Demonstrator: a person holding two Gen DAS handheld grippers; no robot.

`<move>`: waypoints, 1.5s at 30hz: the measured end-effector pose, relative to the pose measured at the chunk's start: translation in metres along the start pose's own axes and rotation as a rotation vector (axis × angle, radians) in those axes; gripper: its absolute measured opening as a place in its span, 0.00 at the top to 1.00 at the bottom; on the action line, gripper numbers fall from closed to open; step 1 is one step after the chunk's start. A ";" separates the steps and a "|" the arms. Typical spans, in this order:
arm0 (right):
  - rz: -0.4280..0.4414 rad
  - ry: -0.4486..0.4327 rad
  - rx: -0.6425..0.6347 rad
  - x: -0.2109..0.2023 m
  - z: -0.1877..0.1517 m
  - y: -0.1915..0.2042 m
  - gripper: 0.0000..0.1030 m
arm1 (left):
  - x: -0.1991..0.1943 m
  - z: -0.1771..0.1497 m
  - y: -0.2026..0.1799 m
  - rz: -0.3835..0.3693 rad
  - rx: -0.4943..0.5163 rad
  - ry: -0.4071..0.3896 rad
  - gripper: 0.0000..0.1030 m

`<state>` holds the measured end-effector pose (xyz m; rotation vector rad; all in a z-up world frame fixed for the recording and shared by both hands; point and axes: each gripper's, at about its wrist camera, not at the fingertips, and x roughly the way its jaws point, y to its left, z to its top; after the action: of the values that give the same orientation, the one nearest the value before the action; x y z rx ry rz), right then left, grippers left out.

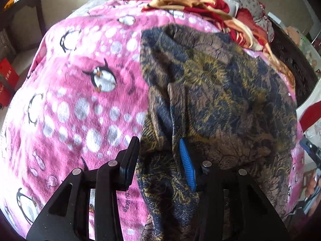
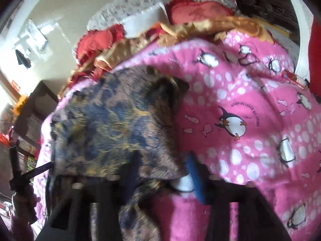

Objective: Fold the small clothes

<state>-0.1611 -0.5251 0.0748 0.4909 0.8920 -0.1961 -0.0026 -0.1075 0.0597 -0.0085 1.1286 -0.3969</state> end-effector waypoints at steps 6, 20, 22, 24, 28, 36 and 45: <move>0.006 0.024 -0.067 -0.013 -0.015 0.034 0.50 | -0.006 0.015 -0.005 -0.060 -0.012 -0.049 0.60; -0.149 0.076 -0.211 -0.026 -0.083 0.059 0.39 | -0.022 -0.033 -0.028 -0.063 0.052 0.013 0.60; -0.127 0.053 -0.150 -0.027 -0.083 0.044 0.32 | -0.027 -0.049 -0.025 -0.055 0.060 0.018 0.60; -0.082 0.060 -0.083 -0.020 -0.082 0.033 0.32 | -0.028 -0.060 -0.023 -0.047 0.054 0.033 0.60; -0.005 0.073 -0.063 0.008 -0.086 0.029 0.76 | -0.036 -0.082 -0.017 -0.061 0.022 0.053 0.60; -0.086 0.017 -0.064 -0.024 -0.097 0.010 0.97 | -0.078 -0.126 0.002 -0.016 0.046 0.022 0.60; -0.001 0.047 0.027 -0.049 -0.104 -0.002 0.73 | -0.089 -0.152 0.017 0.031 0.018 0.029 0.60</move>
<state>-0.2644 -0.4779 0.0575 0.5214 0.9367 -0.1985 -0.1641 -0.0346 0.0682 0.0308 1.1525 -0.3807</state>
